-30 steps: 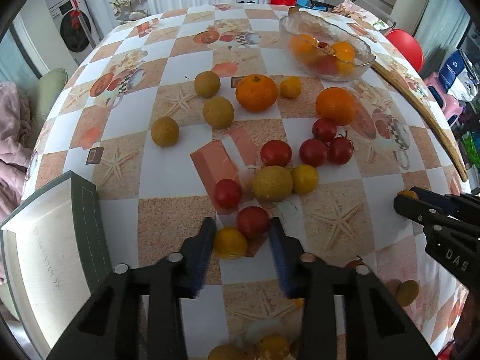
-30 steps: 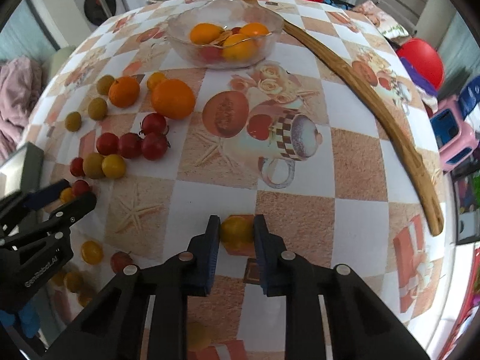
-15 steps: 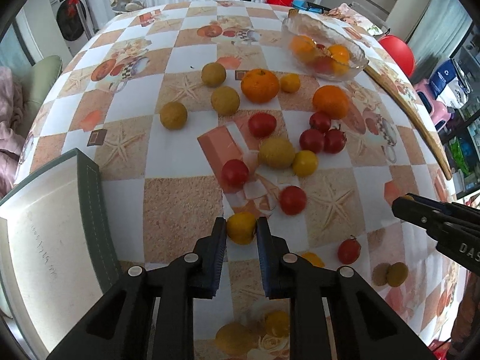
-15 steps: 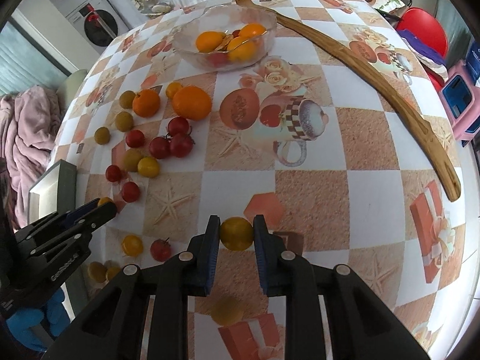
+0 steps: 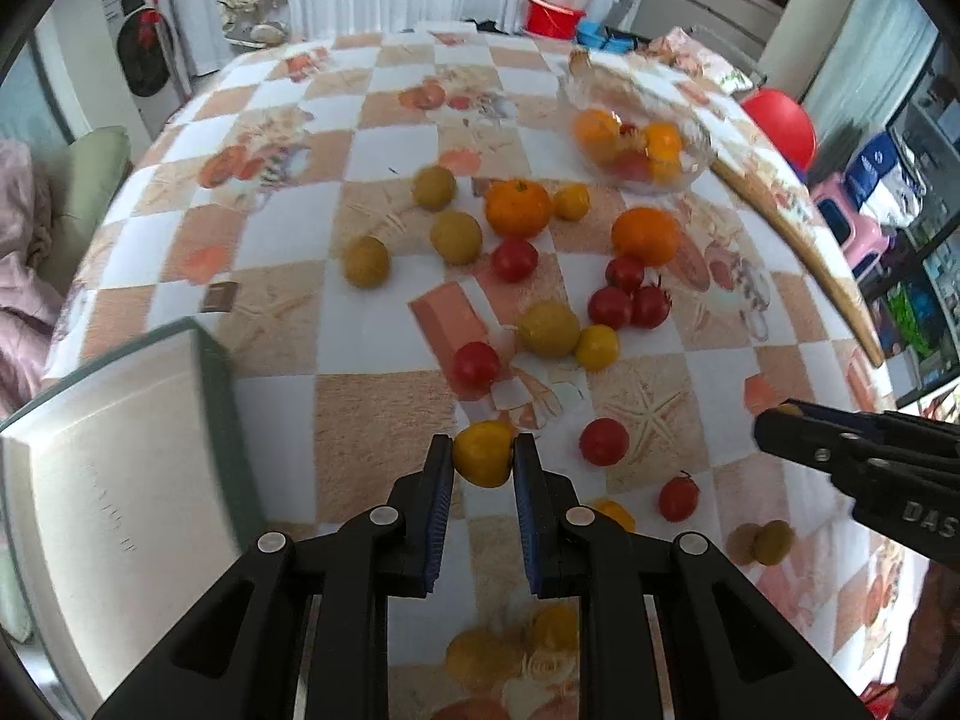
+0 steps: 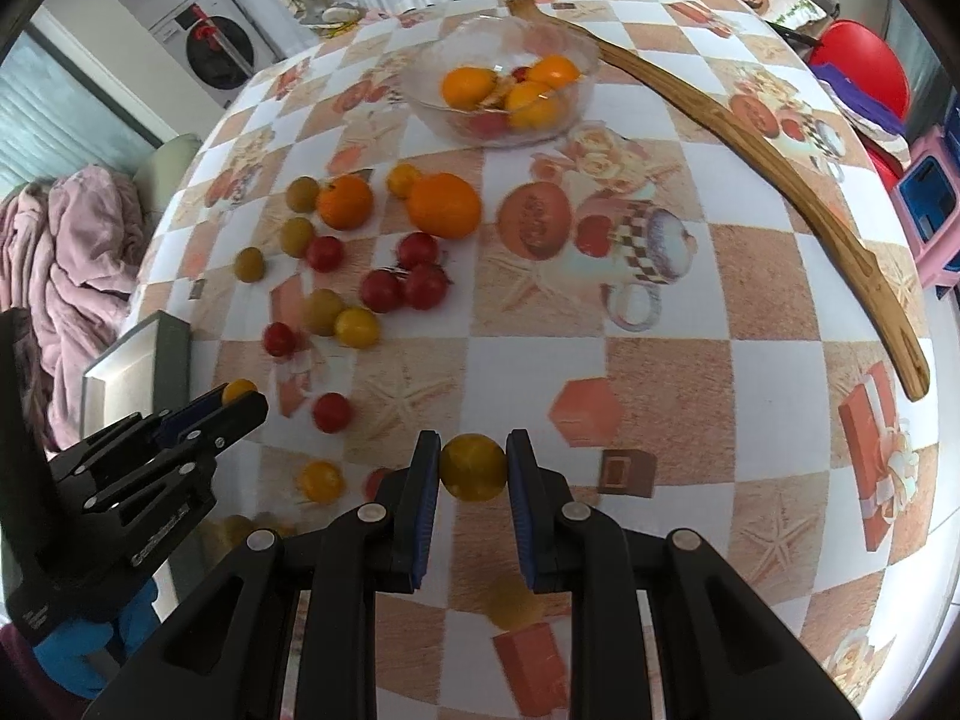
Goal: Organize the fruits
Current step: 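Carry the yellow tomato to the white tray and release it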
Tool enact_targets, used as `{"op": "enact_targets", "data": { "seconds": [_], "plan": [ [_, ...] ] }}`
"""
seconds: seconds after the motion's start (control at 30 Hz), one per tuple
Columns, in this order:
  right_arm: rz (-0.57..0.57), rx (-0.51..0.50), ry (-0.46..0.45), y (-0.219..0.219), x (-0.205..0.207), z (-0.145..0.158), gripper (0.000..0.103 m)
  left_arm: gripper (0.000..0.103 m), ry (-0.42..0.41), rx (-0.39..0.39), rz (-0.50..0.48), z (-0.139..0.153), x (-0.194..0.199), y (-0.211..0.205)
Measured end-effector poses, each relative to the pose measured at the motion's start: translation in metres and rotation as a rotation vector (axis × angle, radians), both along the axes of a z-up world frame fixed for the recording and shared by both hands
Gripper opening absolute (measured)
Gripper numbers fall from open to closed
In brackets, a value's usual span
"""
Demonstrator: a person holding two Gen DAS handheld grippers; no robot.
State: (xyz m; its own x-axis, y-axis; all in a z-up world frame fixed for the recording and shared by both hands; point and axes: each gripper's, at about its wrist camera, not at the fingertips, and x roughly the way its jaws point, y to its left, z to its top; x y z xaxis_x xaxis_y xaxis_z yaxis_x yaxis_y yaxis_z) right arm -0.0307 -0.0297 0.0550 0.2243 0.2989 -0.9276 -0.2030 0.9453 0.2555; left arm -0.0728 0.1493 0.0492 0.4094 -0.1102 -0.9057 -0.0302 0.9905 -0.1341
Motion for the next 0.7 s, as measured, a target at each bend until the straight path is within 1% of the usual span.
{"op": "enact_targets", "data": {
  "seconds": [0.13,0.3,0.53,0.63,0.7],
  "plan": [
    [0.045,0.021,-0.008,0.024,0.000,0.010,0.025,0.021,-0.020,0.004,0.047,0.015,-0.013,0.021],
    [0.139,0.061,-0.013,0.075,-0.001,0.022,0.025,0.021,-0.024,0.030,0.143,0.026,-0.034,0.064],
    [0.301,0.133,-0.006,0.165,-0.005,0.027,0.025,0.021,0.013,0.093,0.285,0.016,-0.063,0.130],
    [0.363,0.152,0.011,0.205,-0.010,0.021,0.025,0.021,0.037,0.107,0.327,0.006,-0.071,0.152],
    [0.382,0.153,0.030,0.225,-0.011,0.014,0.025,0.021,0.053,0.113,0.349,-0.002,-0.074,0.164]
  ]
}}
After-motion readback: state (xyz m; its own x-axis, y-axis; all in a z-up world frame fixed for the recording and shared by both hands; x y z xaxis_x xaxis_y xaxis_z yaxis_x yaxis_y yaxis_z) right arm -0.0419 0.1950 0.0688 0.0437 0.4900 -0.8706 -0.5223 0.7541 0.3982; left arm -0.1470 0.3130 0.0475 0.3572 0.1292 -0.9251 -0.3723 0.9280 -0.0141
